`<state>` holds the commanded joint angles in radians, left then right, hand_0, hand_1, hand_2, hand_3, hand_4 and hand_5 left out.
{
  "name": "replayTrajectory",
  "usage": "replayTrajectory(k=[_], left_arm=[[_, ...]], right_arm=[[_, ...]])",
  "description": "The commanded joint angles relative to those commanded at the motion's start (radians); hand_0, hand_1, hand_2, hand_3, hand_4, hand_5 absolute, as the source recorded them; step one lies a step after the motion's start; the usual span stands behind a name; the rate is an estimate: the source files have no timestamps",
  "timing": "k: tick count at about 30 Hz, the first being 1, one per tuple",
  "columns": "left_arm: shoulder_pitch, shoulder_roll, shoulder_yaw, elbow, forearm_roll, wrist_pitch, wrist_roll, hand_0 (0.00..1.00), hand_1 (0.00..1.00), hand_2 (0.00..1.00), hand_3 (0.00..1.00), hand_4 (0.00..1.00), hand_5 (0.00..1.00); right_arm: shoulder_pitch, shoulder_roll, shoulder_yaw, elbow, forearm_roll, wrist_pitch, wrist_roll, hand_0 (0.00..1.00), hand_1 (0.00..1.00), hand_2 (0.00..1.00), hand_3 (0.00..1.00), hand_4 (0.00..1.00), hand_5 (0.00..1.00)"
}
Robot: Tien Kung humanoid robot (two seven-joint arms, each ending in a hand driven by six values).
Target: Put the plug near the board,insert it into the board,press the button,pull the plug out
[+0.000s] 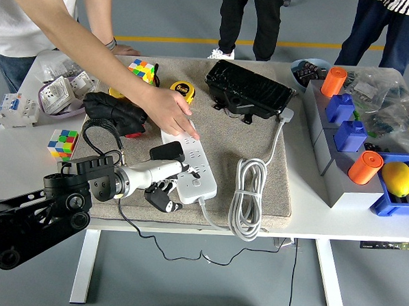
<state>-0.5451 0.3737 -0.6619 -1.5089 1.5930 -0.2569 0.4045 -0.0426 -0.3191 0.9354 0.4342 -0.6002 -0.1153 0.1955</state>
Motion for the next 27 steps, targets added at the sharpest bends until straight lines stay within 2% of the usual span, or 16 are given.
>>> replayTrajectory(k=[3, 5, 8, 9, 10, 13, 15, 16, 21, 22, 27], left_arm=[[0.003, 0.003, -0.016, -0.002, -0.011, 0.013, -0.020, 0.041, 0.066, 0.122, 0.851, 0.738, 0.002], [0.009, 0.005, -0.031, 0.006, -0.037, 0.051, -0.069, 0.044, 0.070, 0.129, 0.845, 0.760, 0.002], [0.019, 0.004, -0.050, 0.025, -0.068, 0.133, -0.175, 0.044, 0.070, 0.129, 0.845, 0.760, 0.002], [0.025, 0.003, -0.057, 0.037, -0.092, 0.173, -0.219, 0.044, 0.070, 0.129, 0.845, 0.760, 0.002], [0.028, 0.001, -0.061, 0.046, -0.111, 0.206, -0.256, 0.154, 0.151, 0.320, 0.692, 0.817, 0.094], [0.040, -0.008, -0.078, 0.071, -0.152, 0.304, -0.366, 0.154, 0.151, 0.320, 0.692, 0.817, 0.094], [0.049, -0.016, -0.086, 0.091, -0.167, 0.354, -0.417, 0.154, 0.151, 0.320, 0.692, 0.817, 0.094], [0.052, -0.020, -0.089, 0.102, -0.162, 0.382, -0.442, 0.385, 0.547, 0.562, 0.653, 0.998, 0.407], [0.060, -0.035, -0.090, 0.149, -0.095, 0.451, -0.483, 0.385, 0.547, 0.562, 0.653, 0.998, 0.407], [0.061, -0.037, -0.091, 0.157, -0.081, 0.459, -0.484, 0.763, 0.782, 0.767, 0.756, 0.998, 0.474], [0.062, -0.045, -0.087, 0.205, 0.011, 0.488, -0.470, 0.763, 0.782, 0.767, 0.756, 0.998, 0.474]], right_arm=[[0.000, 0.000, 0.000, 0.000, 0.000, 0.000, 0.000, 0.605, 0.619, 0.619, 0.549, 0.988, 0.399], [0.000, 0.001, 0.001, -0.001, 0.000, 0.000, 0.000, 0.605, 0.619, 0.619, 0.549, 0.988, 0.400], [0.001, 0.002, 0.001, -0.001, 0.000, 0.000, 0.000, 0.605, 0.619, 0.619, 0.549, 0.988, 0.400], [0.001, 0.003, 0.000, -0.002, 0.001, 0.000, 0.000, 0.605, 0.619, 0.619, 0.549, 0.988, 0.400], [0.001, 0.003, -0.001, -0.002, 0.001, 0.000, 0.000, 0.606, 0.619, 0.619, 0.549, 0.988, 0.400], [0.001, 0.004, -0.002, -0.002, 0.001, 0.000, 0.000, 0.606, 0.619, 0.619, 0.549, 0.988, 0.400], [0.000, 0.005, -0.003, -0.003, 0.001, 0.000, 0.000, 0.606, 0.619, 0.619, 0.549, 0.988, 0.400], [0.001, 0.004, -0.004, -0.003, 0.001, 0.000, 0.000, 0.606, 0.619, 0.619, 0.550, 0.989, 0.400], [0.002, 0.004, -0.003, -0.002, 0.001, 0.000, 0.000, 0.606, 0.619, 0.619, 0.550, 0.989, 0.400], [0.003, 0.004, -0.004, -0.002, 0.002, 0.000, 0.000, 0.605, 0.622, 0.619, 0.549, 0.989, 0.400], [0.003, 0.001, -0.010, -0.002, 0.003, 0.001, 0.000, 0.605, 0.622, 0.619, 0.549, 0.989, 0.400]])
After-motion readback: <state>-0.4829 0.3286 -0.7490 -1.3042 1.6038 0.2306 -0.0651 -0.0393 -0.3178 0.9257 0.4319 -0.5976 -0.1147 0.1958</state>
